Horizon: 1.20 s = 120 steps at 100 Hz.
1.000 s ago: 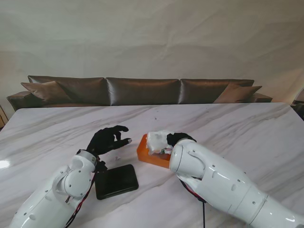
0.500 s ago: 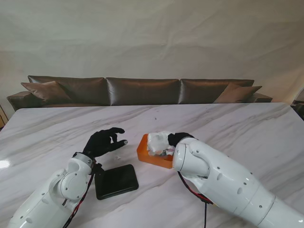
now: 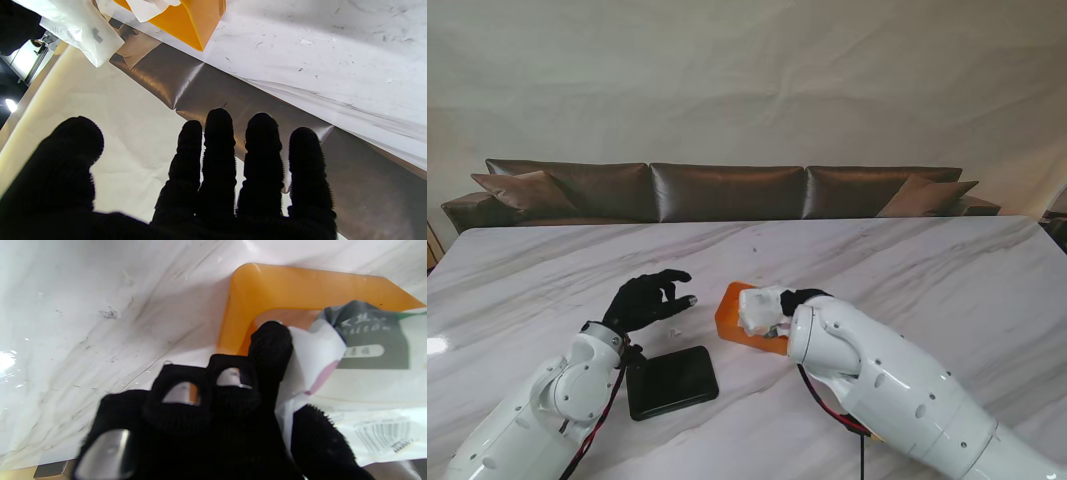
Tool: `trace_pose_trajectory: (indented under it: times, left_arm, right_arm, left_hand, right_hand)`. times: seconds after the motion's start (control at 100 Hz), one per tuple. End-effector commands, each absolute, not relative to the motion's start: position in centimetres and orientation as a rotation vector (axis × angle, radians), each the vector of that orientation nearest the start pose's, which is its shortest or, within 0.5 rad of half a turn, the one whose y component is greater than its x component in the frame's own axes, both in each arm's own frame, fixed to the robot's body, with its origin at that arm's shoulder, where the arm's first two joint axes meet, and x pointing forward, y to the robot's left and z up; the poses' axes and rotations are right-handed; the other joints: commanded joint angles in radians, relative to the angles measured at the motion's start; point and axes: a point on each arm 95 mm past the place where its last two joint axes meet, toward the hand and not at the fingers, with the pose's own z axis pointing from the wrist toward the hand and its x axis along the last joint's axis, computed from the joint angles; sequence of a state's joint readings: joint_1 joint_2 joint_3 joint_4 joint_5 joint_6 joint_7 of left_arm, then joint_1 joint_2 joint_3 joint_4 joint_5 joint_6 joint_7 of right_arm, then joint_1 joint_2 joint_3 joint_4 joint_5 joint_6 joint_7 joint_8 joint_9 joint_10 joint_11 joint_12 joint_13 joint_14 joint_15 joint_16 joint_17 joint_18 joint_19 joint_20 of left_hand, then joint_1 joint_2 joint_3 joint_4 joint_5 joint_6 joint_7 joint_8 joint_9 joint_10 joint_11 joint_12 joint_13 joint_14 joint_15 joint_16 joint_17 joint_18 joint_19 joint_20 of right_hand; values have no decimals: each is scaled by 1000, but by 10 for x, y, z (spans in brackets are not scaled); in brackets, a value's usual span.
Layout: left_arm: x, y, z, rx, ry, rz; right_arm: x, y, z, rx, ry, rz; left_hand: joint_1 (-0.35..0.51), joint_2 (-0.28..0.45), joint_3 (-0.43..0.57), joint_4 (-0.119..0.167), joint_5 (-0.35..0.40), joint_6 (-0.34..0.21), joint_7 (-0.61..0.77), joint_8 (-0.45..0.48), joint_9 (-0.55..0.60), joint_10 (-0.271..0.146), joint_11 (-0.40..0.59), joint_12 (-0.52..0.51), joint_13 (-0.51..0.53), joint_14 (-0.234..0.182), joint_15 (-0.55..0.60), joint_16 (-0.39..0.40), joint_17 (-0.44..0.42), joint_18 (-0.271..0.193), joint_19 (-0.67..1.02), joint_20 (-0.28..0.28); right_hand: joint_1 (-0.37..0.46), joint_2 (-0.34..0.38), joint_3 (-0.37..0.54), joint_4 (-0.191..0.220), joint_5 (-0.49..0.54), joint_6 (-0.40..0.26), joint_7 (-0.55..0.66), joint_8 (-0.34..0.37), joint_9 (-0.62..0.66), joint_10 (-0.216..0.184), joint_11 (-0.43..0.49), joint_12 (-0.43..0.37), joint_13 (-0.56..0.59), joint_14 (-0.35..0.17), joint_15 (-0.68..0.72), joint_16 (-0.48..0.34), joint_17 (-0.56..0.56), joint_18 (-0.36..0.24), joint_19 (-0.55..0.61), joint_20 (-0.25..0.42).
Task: Refill a tissue box and feed the first sheet
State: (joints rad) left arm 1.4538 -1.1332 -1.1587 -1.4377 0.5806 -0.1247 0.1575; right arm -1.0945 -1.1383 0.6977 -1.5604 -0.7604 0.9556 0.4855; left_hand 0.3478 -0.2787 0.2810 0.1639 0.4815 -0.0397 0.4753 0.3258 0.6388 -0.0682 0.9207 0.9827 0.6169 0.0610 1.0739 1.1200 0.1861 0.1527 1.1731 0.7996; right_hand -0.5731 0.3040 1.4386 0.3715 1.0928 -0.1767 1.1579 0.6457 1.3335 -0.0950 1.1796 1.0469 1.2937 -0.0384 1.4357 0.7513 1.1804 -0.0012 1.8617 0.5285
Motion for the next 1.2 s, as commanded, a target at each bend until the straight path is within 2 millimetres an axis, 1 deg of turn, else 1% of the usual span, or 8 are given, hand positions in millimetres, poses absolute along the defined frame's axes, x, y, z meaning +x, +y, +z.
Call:
trace_pose_trajectory:
  times: [0.0, 0.29, 0.31, 0.34, 0.37, 0.81, 1.03, 1.19]
  left_arm:
    - [428, -5, -334, -1507, 1219, -1841]
    - [427, -5, -335, -1516, 1221, -1841]
    - [427, -4, -335, -1517, 1221, -1840]
    - [428, -4, -336, -1520, 1220, -1839]
    - [428, -4, -336, -1521, 1219, -1838]
    - [431, -5, -336, -1533, 1214, -1836]
    - [430, -5, -334, -1529, 1214, -1833]
    - [429, -3, -333, -1531, 1209, -1825]
  right_arm:
    - [442, 93, -303, 1893, 1395, 795]
    - [458, 96, -307, 1901, 1365, 776]
    - [458, 96, -307, 1903, 1364, 776]
    - [460, 97, -307, 1905, 1363, 776]
    - [461, 97, -308, 1906, 1361, 777]
    - [469, 98, -314, 1899, 1336, 795]
    - [470, 99, -316, 1890, 1316, 822]
    - [468, 95, -316, 1874, 1298, 849]
  left_hand:
    - [4, 33, -19, -3, -22, 34, -17, -13, -40, -22, -14, -10, -29, -2, -5, 11, -19, -24, 129, -10]
    - [4, 30, -17, -6, -20, 34, -15, -14, -37, -24, -13, -11, -28, -2, -5, 11, -17, -25, 130, -11]
    - [5, 30, -16, -6, -21, 34, -15, -14, -38, -25, -14, -11, -28, -2, -5, 11, -18, -24, 129, -11]
    - [5, 31, -16, -6, -20, 34, -15, -14, -38, -22, -14, -11, -28, 0, -5, 11, -18, -24, 129, -11]
    - [5, 32, -15, -6, -20, 34, -15, -15, -38, -23, -14, -11, -28, 1, -6, 11, -17, -24, 130, -11]
    - [5, 30, -15, -8, -19, 34, -14, -15, -36, -24, -13, -11, -28, 1, -6, 10, -18, -24, 130, -11]
    - [6, 31, -13, -10, -19, 35, -13, -16, -37, -24, -12, -11, -26, 1, -8, 10, -18, -25, 129, -11]
    - [6, 31, -13, -10, -17, 34, -13, -16, -38, -24, -12, -11, -26, 2, -8, 10, -18, -24, 130, -11]
  right_hand:
    - [-25, 166, 130, -37, -18, -49, 5, -19, 93, 12, -8, -20, 25, -19, 112, 21, 25, -245, 115, 18]
    - [-142, 177, 105, -160, -1, 10, 2, -54, 103, 14, -14, -25, 24, -12, 109, 17, 25, -244, 113, 18]
    - [41, -88, 95, -138, 7, 11, -18, -32, 105, 14, -14, -30, 24, -12, 110, 15, 25, -244, 113, 18]
    - [589, -671, -194, -185, 17, 11, -18, -31, 108, 16, -16, -30, 24, -10, 111, 16, 25, -244, 113, 18]
    - [757, -838, -295, -263, 23, 18, -23, -28, 108, 17, -16, -30, 24, -9, 112, 16, 25, -244, 113, 18]
    - [724, -799, -555, -206, 30, 74, -126, 96, 103, 26, -29, -47, 24, -11, 104, 13, 25, -253, 110, 20]
    - [621, -861, -594, -223, -58, 197, -334, -71, 51, 46, -52, -42, 23, 2, 85, 3, 22, -261, 88, 7]
    - [544, -861, -542, -244, -186, 280, -453, -194, -80, 142, -199, -145, 22, 57, -4, -34, 9, -223, 27, -34]
